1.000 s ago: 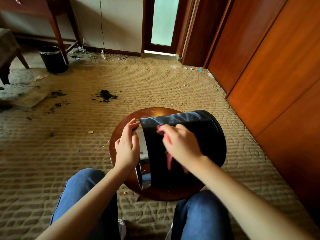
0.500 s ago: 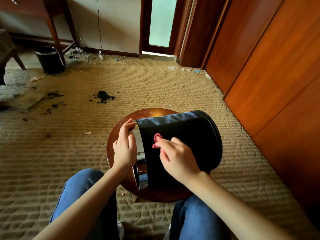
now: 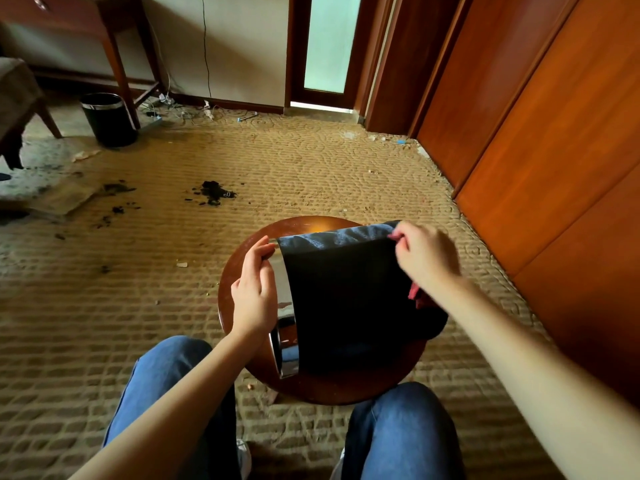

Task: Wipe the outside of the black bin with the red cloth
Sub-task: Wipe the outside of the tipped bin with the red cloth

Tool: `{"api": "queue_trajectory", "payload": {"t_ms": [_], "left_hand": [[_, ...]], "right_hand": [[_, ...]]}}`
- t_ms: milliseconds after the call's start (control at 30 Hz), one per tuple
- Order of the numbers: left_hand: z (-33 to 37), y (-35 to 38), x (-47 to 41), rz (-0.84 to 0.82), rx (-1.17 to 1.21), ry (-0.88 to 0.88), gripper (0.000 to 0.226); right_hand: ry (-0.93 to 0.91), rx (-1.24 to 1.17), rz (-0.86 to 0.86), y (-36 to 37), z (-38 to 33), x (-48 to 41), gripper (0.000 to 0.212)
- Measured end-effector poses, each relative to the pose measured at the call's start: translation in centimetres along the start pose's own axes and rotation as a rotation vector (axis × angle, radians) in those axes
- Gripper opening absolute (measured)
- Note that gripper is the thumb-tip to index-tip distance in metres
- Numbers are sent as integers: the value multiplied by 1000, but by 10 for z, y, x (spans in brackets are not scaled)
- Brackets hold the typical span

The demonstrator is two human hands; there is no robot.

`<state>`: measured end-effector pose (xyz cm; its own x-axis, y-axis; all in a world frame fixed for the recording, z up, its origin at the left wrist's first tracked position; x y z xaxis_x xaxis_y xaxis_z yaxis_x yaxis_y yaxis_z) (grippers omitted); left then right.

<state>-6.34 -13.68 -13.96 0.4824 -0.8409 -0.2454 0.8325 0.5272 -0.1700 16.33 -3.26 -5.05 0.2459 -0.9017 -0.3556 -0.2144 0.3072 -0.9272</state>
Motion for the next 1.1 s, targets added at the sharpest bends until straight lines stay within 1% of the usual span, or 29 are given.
{"api": "queue_trajectory", "payload": {"t_ms": [67, 133, 200, 267, 333, 400, 467, 533, 567, 600, 633, 667, 700, 767, 833, 900, 933, 1000, 1067, 1100], "left_hand": [[-3, 1, -3, 10, 3, 3, 35], [-8, 0, -5, 24, 2, 21, 38], [-13, -1, -6, 19, -5, 33, 38], [-14, -1, -5, 2, -23, 41, 36], [-9, -2, -2, 7, -38, 50, 37], [-4, -1, 1, 17, -25, 46, 35], [-3, 1, 6, 19, 0, 38, 35], [-3, 2, 8, 12, 10, 37, 36], [-3, 2, 8, 10, 11, 40, 37], [-4, 3, 8, 12, 15, 46, 38], [-6, 3, 8, 17, 19, 51, 38], [-8, 3, 8, 27, 29, 63, 39], [-7, 2, 8, 38, 44, 72, 40], [-8, 3, 7, 39, 52, 76, 39], [-16, 3, 2, 8, 23, 64, 38], [-25, -1, 1, -23, -7, 12, 45], [-28, -4, 2, -29, -53, 4, 50], [-29, -10, 9, -36, -178, 64, 51], [-29, -9, 14, -52, -187, 129, 62], [-27, -9, 16, -40, -163, 129, 63]], "right_hand": [[-181, -146, 99, 7, -40, 25, 19], [-359, -271, 152, 14, -86, 53, 22], [-483, -301, 167, 20, -126, 73, 22], [-529, -269, 179, 25, -142, 80, 18], [-532, -256, 194, 25, -127, 73, 23], [-457, -216, 184, 20, -92, 58, 27], [-248, -82, 153, 5, -46, 34, 21], [4, 73, -27, -11, -1, 16, 20], [94, 98, -83, -16, 15, 10, 19], [129, 121, -83, -18, 22, 7, 18], [113, 173, -58, -16, 17, 7, 17], [46, 210, 11, -11, 5, 9, 16], [-27, 200, 86, -6, -14, 14, 14], [-174, 80, 194, 6, -62, 24, 12], [-297, -82, 178, 19, -117, 41, 9], [-389, -144, 161, 25, -163, 56, 10], [-417, -155, 163, 26, -172, 59, 12], [-438, -204, 192, 25, -157, 55, 12], [-410, -182, 215, 21, -116, 46, 13], [-361, -133, 214, 18, -91, 40, 14]]}}
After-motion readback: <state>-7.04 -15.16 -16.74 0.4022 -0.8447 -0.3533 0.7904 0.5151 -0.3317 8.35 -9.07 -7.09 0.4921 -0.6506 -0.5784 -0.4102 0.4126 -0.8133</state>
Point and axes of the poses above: each hand's wrist, its own x-axis away from the middle knuckle, its own y-axis out of the palm, z = x × y, the point moved 1 cm from there along -x, towards the middle knuckle, and after that the axes turned 2 degrees about x, right-handed, at the moved point
